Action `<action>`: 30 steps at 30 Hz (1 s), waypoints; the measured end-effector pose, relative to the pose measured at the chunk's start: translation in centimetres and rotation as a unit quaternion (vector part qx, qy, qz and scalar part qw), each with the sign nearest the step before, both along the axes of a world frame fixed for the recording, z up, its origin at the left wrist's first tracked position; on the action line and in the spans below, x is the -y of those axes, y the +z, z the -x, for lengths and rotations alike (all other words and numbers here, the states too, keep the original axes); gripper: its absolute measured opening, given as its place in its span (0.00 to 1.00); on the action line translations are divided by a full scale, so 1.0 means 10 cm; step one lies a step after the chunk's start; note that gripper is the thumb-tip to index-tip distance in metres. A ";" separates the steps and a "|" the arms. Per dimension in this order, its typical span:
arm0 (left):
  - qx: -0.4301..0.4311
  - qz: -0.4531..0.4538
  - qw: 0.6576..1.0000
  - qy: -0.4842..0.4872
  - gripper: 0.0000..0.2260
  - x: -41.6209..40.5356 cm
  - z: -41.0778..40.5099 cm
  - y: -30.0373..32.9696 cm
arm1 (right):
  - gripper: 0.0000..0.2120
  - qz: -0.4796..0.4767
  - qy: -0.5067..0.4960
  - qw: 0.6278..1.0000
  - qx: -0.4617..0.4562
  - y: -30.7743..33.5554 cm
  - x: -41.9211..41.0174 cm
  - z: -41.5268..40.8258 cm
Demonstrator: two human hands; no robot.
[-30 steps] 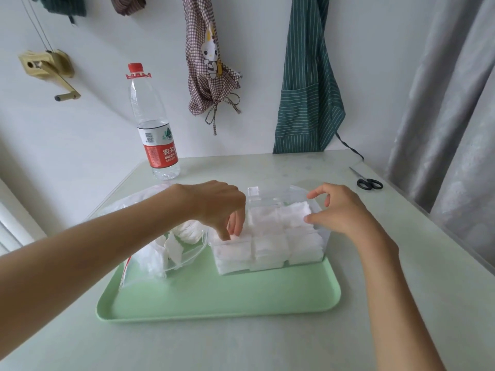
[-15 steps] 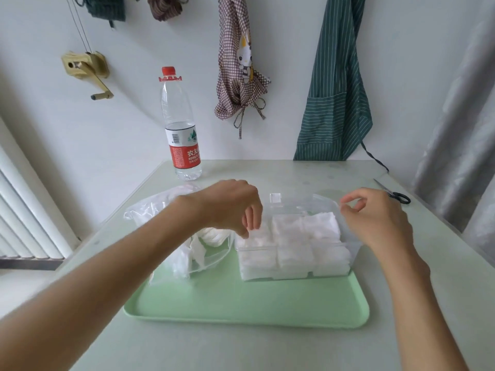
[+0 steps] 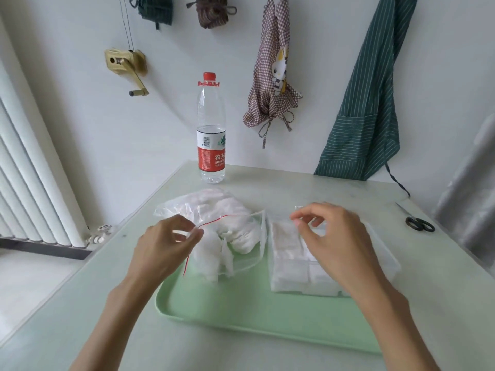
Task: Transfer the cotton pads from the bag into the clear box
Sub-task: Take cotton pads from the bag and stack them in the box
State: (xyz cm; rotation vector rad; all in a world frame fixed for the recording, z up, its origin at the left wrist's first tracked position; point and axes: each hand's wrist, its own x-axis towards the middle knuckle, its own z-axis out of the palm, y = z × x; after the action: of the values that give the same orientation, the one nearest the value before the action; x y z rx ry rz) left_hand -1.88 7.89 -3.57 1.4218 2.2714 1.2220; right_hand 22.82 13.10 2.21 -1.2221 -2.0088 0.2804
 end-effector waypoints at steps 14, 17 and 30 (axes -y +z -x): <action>0.322 -0.004 0.946 -0.028 0.07 -0.23 0.08 -0.30 | 0.15 -0.092 0.007 0.982 0.165 -0.59 -0.04 0.99; 0.338 0.042 0.939 -0.042 0.08 -0.29 0.13 -0.16 | 0.15 -0.073 0.028 0.976 0.205 -0.54 -0.01 0.95; -0.030 0.066 0.996 0.045 0.08 -0.15 0.20 0.10 | 0.06 -0.094 -0.024 0.971 0.217 -0.57 -0.01 0.92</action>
State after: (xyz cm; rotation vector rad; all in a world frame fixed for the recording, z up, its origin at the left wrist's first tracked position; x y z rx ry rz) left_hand -3.88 9.37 -2.56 1.3394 2.4313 1.0437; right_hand 13.63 13.17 -3.46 -1.2884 -2.3051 -0.2199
